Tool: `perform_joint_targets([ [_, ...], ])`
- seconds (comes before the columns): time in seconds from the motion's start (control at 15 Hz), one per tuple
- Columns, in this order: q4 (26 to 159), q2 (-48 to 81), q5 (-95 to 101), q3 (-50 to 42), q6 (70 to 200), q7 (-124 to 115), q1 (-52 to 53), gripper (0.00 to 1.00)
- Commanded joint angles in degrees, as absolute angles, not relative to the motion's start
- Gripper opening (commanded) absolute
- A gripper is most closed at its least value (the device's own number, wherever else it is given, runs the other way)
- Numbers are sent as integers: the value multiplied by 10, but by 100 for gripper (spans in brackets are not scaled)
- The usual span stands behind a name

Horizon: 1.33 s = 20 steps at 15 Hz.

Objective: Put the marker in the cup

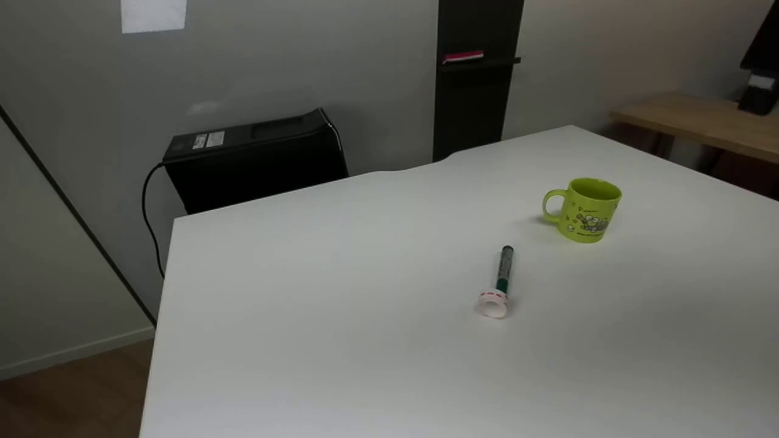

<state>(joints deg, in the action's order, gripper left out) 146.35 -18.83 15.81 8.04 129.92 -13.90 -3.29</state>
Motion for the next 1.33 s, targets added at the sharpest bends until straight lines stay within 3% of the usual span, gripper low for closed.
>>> perform_joint_targets([
  [0.0,1488,-173,160,98,1312,-271,-36,100],
  [0.73,1490,-1,203,140,1467,-665,-58,100],
  [1.27,1343,197,255,53,1503,-838,98,100],
])
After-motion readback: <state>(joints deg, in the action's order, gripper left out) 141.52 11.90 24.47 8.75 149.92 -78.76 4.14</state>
